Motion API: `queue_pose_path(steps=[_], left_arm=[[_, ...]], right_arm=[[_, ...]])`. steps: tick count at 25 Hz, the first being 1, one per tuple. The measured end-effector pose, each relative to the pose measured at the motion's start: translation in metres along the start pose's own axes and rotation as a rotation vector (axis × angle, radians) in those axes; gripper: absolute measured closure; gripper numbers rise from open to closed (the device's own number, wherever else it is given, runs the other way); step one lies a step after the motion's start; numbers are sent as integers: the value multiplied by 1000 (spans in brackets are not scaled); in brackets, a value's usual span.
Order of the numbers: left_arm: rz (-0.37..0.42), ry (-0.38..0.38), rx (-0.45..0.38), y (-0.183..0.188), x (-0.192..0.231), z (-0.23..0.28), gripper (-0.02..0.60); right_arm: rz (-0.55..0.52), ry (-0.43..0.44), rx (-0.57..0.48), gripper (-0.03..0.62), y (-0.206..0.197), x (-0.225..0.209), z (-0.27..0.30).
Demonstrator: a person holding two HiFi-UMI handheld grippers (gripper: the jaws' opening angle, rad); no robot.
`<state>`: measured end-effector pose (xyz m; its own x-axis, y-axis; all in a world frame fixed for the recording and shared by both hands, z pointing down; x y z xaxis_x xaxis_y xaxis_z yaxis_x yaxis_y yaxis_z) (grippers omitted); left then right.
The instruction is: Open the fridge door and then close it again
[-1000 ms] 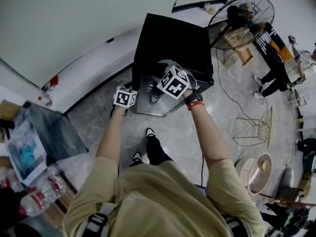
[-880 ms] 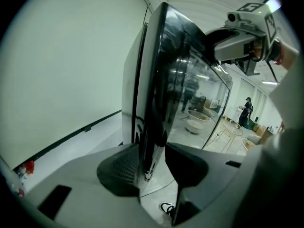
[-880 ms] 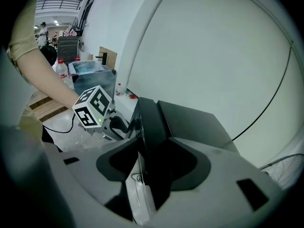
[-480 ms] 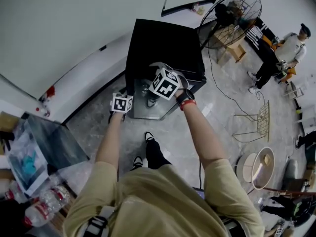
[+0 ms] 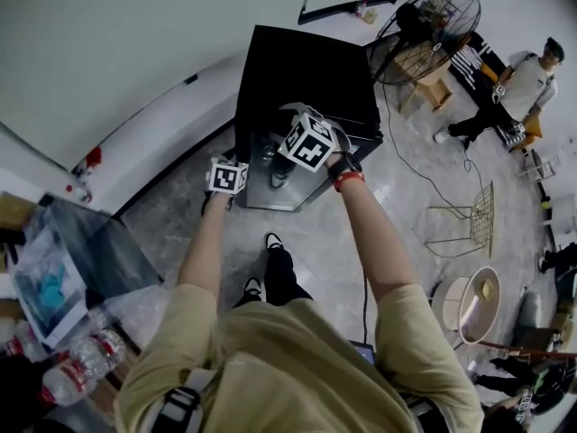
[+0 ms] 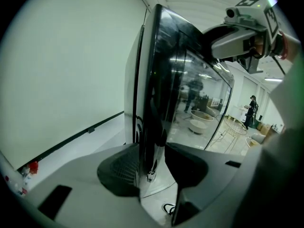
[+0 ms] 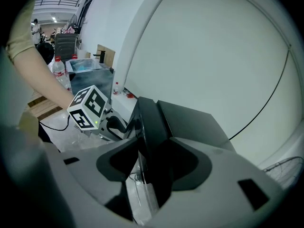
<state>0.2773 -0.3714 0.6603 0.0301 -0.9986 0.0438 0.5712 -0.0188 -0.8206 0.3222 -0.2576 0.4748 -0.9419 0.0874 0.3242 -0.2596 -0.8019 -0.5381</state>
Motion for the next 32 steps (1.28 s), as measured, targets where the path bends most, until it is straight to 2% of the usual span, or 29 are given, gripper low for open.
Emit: queue_pose_path(steps=[11, 21, 24, 32], left_arm=[[22, 22, 34, -3, 7, 1, 408], [45, 13, 35, -2, 8, -1, 414], [58, -2, 53, -8, 4, -9, 420], [20, 30, 64, -28, -10, -35, 430]], right_arm=[[7, 8, 2, 384, 3, -3, 4], [-11, 8, -8, 387, 4, -1, 4], [-36, 34, -14, 387, 4, 5, 0], [-92, 77, -12, 385, 3, 26, -9]])
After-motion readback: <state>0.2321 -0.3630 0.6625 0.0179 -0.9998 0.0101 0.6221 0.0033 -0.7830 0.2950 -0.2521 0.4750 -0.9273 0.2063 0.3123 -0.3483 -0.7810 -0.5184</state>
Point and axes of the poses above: the fingertips, and each gripper's own axes: z forward along the fingers, x to its left, y out of its top, the point moved 7 cm from there along -z, backward along the fingers, and after that the axes turned 9 degrees about y, right-handed, at the moved point
